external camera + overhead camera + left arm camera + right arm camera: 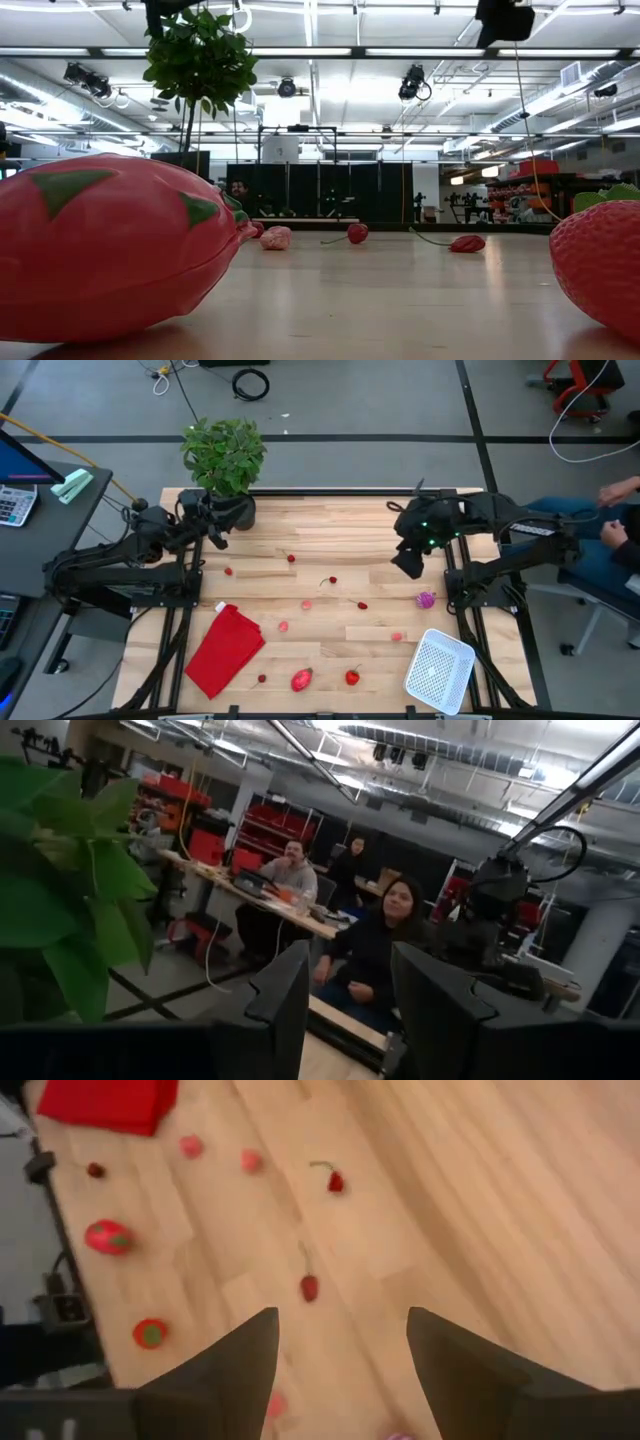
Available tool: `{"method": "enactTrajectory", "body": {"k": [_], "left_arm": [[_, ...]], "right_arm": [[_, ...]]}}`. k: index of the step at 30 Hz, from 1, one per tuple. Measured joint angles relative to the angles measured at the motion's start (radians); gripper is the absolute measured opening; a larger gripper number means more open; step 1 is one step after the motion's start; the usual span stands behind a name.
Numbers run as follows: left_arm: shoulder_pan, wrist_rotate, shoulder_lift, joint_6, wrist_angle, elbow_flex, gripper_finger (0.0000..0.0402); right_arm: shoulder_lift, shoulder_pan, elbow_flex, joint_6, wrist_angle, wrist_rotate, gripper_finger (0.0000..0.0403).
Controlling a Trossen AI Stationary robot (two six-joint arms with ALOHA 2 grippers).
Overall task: Pick and placing Produce into tupperware
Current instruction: Put the purple onion into the white basket
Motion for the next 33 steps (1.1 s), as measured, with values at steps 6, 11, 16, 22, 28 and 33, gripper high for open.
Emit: {"method": "enactTrajectory", "body": {"k": [6, 11, 16, 22, 28, 33], "left_arm": [[0.0, 0.002, 0.0, -0.004, -0.008, 0.0, 0.0155], [0.0, 0.002, 0.0, -0.002, -0.012, 0.0, 0.0151], [-0.004, 0.002, 0.0, -0.003, -0.059, 0.0, 0.015], [-0.003, 0.002, 0.0, -0.002, -0.14, 0.0, 0.0156], [-0.003, 0.002, 0.0, -0.001, -0.166, 0.0, 0.015], [-0.003, 0.002, 0.0, -0.001, -0.169, 0.0, 0.0151]], "right_arm": [[0.012, 0.002, 0.001, 0.047, 0.061, -0.002, 0.0231], [0.036, 0.022, 0.001, 0.055, 0.067, -0.071, 0.0231], [0.05, 0.071, 0.001, 0.049, 0.092, -0.082, 0.0231], [0.061, 0.115, 0.001, 0.054, 0.219, -0.074, 0.0231], [0.112, 0.112, 0.001, 0.182, 0.216, -0.053, 0.0231], [0.17, 0.112, 0.001, 0.176, 0.148, -0.068, 0.0236]]}}
